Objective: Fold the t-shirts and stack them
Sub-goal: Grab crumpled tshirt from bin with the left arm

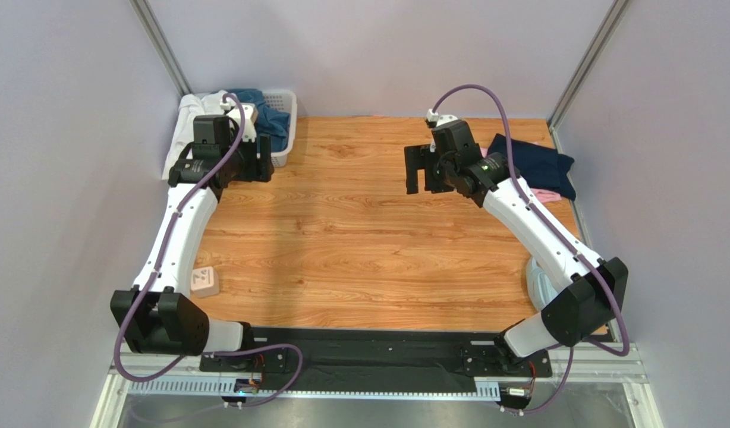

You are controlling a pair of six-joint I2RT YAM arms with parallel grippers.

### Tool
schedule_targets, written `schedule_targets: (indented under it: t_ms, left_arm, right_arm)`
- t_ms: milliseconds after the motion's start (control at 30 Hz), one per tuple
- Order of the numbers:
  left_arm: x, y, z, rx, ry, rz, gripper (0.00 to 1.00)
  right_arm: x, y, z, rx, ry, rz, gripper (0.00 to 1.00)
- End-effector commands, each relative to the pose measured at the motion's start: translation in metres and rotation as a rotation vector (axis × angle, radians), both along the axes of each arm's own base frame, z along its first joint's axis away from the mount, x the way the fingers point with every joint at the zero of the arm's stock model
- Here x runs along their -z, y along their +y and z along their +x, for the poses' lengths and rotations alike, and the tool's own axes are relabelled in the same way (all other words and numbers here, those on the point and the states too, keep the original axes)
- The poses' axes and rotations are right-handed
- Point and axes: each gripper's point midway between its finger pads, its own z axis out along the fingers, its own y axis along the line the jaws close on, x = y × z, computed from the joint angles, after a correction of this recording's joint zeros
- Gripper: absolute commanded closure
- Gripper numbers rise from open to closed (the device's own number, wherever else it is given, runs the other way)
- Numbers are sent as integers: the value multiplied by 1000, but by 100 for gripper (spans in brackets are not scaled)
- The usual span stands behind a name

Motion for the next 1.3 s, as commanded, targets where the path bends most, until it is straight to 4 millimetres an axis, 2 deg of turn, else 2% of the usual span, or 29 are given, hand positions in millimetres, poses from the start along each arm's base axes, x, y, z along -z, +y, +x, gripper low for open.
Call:
schedule_targets:
  t_ms: [0, 67, 100, 167, 200, 233, 267, 300, 333, 367, 400, 433, 467, 500, 533, 567, 600, 633, 700, 833, 1000, 1267]
  left_arm:
    - [-22, 0, 24, 30, -96, 62, 31]
    - [-11, 3, 34, 7, -75, 130, 34]
    - [-14, 2, 40, 2, -81, 150, 32]
    - [-5, 7, 55, -35, -59, 173, 31]
    - [-16, 8, 64, -48, -83, 175, 31]
    - [-6, 11, 76, -67, -61, 192, 29]
    - [-7, 13, 83, -86, -61, 192, 28]
    - [-24, 12, 95, -93, -97, 189, 28]
    - [-10, 12, 105, -93, -54, 196, 28]
    - [-10, 12, 112, -100, -51, 194, 28]
    - [-25, 15, 123, -122, -86, 198, 28]
    - [-11, 17, 134, -133, -56, 208, 28]
    - [-12, 18, 141, -145, -60, 206, 28]
    - [-24, 24, 152, -169, -89, 197, 28]
    - [-9, 27, 163, -174, -62, 202, 27]
    - [-8, 29, 170, -192, -63, 183, 27]
    - [-18, 33, 180, -209, -90, 172, 27]
    - [1, 34, 191, -213, -61, 179, 26]
    - [11, 36, 210, -220, -59, 188, 26]
    - [27, 36, 235, -235, -68, 185, 25]
    - [54, 28, 258, -206, -84, 157, 25]
    - [58, 24, 287, -154, -173, 185, 24]
  right_arm:
    - [-29, 5, -5, -21, -85, 91, 0]
    - [-26, 8, -7, -32, -83, 109, 0]
    - [-27, 9, -8, -37, -85, 114, 0]
    - [-26, 10, -9, -41, -79, 122, 0]
    - [-25, 11, -9, -42, -78, 124, 0]
    - [-25, 12, -9, -45, -74, 127, 0]
    - [-27, 12, -10, -47, -75, 132, 0]
    - [-27, 13, -11, -49, -74, 134, 0]
    - [-28, 13, -12, -47, -73, 140, 0]
    - [-28, 13, -13, -49, -71, 143, 0]
    - [-25, 12, -15, -48, -64, 144, 0]
    - [-27, 11, -17, -46, -67, 148, 0]
    - [-26, 11, -18, -42, -66, 152, 0]
    - [-21, 10, -21, -42, -55, 149, 0]
    - [-23, 9, -22, -43, -64, 159, 0]
    - [-21, 10, -24, -45, -60, 164, 0]
    - [-20, 9, -26, -44, -60, 166, 0]
    - [-16, 8, -28, -45, -58, 167, 0]
    - [-16, 7, -30, -49, -66, 170, 0]
    - [-11, 5, -33, -53, -66, 166, 0]
    - [-12, 17, -43, -109, -56, 230, 0]
    - [-6, 28, -55, -170, -34, 290, 0]
